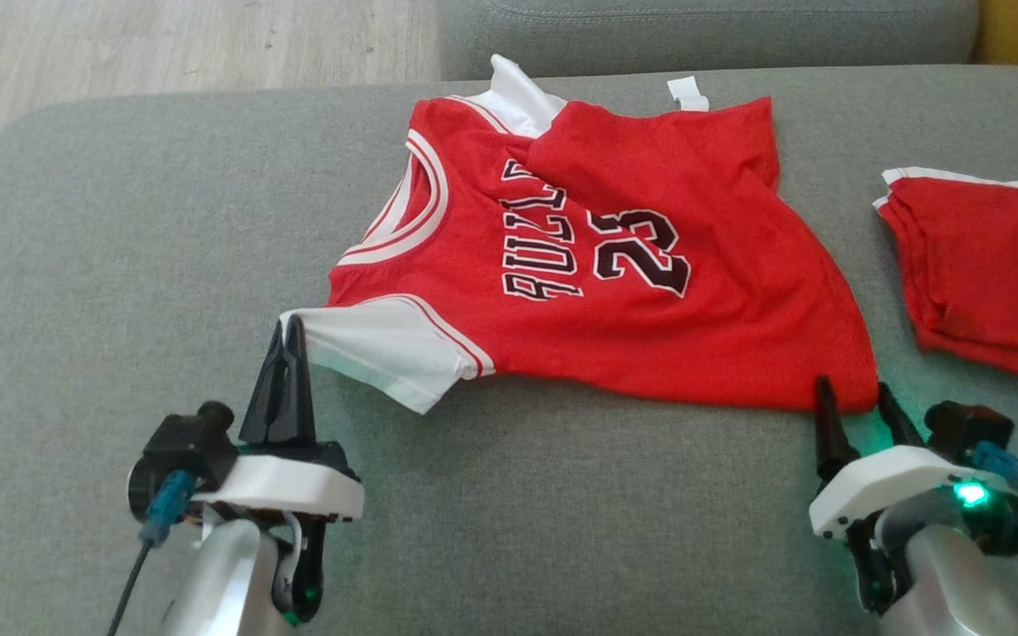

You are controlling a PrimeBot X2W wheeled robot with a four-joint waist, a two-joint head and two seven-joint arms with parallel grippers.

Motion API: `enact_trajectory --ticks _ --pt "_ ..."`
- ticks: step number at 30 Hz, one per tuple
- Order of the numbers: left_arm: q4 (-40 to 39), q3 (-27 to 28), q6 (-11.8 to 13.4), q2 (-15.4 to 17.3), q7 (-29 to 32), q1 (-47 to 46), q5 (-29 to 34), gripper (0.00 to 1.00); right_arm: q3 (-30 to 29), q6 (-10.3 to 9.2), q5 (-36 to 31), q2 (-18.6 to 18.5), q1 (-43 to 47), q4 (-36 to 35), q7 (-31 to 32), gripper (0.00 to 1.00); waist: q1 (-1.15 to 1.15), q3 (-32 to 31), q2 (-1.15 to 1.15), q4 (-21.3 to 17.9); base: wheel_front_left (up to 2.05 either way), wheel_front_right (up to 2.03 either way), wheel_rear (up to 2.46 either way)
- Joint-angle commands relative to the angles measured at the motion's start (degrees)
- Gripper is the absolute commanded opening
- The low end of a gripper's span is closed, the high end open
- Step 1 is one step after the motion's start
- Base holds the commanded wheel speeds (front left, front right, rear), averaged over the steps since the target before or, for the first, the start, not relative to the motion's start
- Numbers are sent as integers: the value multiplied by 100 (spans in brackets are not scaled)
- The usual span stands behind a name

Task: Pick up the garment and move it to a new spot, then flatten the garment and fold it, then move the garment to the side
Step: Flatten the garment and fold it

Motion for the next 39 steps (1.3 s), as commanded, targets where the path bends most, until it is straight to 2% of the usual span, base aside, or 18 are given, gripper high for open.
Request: enact_trajectory --ticks 1,5,6,7,8,9,10,15,16,20,25,32,39 --pt "-223 105 30 64 -54 -173 36 0 199 21 64 -17 -200 -10 20 100 0 0 0 12 0 0 0" --pt "-245 77 57 64 -54 -163 35 0 361 21 203 -17 -239 300 153 100 0 -12 0 16 0 0 0" --pt "-249 76 63 64 -54 -158 37 0 414 21 278 -17 -251 363 191 96 0 -13 0 10 0 0 0" --pt "-252 79 68 64 -54 -154 41 0 463 21 332 -17 -270 412 214 72 0 -13 0 0 0 0 0" --pt "-252 79 68 64 -54 -154 41 0 463 21 332 -17 -270 412 214 72 0 -13 0 0 0 0 0" --pt "-256 86 73 64 -54 -151 47 0 508 21 365 -17 -294 446 215 18 0 -13 0 -14 0 0 0" --pt "-257 96 75 64 -54 -149 52 0 562 21 403 -17 -319 462 198 0 0 -14 0 -28 0 0 0" --pt "-372 258 61 63 -54 -195 108 0 877 21 689 -17 -476 249 -105 0 0 -23 0 -109 0 0 0" --pt "-513 373 32 63 -54 -239 58 0 1053 21 716 -17 -542 -16 -285 0 0 -34 0 -138 0 0 0" --pt "-959 562 -84 63 -54 -414 -82 0 1133 21 610 -34 -705 -762 -515 0 0 -89 0 -191 0 0 0" --pt "-1754 776 -210 63 -54 -804 -252 0 1262 21 521 -354 -975 -2050 -617 0 0 -209 0 -252 0 0 0" --pt "-3013 936 -254 63 -54 -1435 -538 0 1333 21 514 -953 -1433 -3490 -514 0 0 -436 0 -346 0 0 0" --pt "-3993 900 -27 63 -48 -1629 -798 0 1235 21 501 -1242 -1545 -4512 8 0 0 -594 0 -404 0 0 0"
